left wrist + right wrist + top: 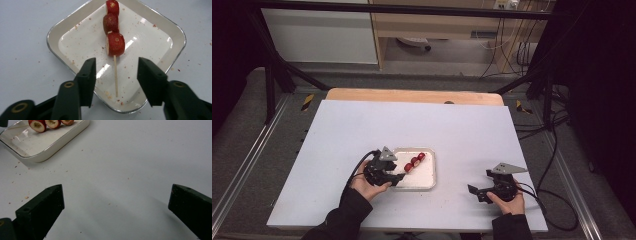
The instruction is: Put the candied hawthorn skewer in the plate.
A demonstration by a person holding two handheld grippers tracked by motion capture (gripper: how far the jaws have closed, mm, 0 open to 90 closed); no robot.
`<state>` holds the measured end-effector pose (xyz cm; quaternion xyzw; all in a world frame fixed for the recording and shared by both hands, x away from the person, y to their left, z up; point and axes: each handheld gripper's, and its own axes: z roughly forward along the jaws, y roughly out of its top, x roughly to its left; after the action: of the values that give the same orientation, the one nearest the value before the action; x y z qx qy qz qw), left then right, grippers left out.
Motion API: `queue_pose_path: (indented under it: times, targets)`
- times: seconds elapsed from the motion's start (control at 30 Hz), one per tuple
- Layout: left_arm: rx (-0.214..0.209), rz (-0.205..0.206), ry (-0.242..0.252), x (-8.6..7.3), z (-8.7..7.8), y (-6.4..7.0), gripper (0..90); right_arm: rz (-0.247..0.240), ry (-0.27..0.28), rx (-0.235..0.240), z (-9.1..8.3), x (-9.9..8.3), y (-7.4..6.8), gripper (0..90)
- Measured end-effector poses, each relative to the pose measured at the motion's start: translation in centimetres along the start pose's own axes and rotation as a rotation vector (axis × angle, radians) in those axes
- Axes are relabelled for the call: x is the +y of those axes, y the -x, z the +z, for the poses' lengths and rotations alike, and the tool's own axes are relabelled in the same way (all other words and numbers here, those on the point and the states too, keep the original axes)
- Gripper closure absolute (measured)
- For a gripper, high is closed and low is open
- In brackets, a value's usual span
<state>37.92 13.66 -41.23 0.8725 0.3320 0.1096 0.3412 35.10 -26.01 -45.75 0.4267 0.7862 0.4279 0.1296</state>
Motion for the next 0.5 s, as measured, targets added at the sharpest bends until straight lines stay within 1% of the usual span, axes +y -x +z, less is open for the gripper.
queue_pose_path:
  times: [0.03, 0.1, 0.2, 0.27, 0.33, 0.43, 0.5]
  targets:
    - [-0.010, 0.007, 0.003, -0.2, -0.2, -0.2, 43.2, 0.000, 0.000, -0.001, 0.0, 0.0, 0.0, 1.0]
    - [-0.022, 0.002, 0.000, -0.7, -0.7, -0.5, 36.1, 0.002, 0.000, 0.001, 0.0, 0.0, 0.0, 1.0]
    - [-0.012, -0.015, -0.002, -1.5, -1.4, -1.1, 30.5, 0.005, -0.002, 0.002, 0.0, 0.0, 0.0, 1.0]
    - [-0.007, -0.017, -0.007, -2.2, -2.0, -1.7, 25.6, 0.005, -0.001, 0.003, 0.0, 0.0, 0.0, 0.9]
    - [0.006, -0.024, 0.004, -2.9, -2.5, -2.2, 21.6, 0.005, -0.001, 0.004, 0.0, 0.0, 0.0, 0.9]
    - [0.006, -0.036, 0.018, -4.0, -3.5, -3.1, 16.8, 0.011, -0.008, 0.005, 0.0, 0.0, -0.1, 0.8]
    - [0.015, -0.042, 0.025, -4.9, -3.9, -3.6, 13.6, 0.013, -0.012, 0.006, 0.0, 0.0, -0.1, 0.8]
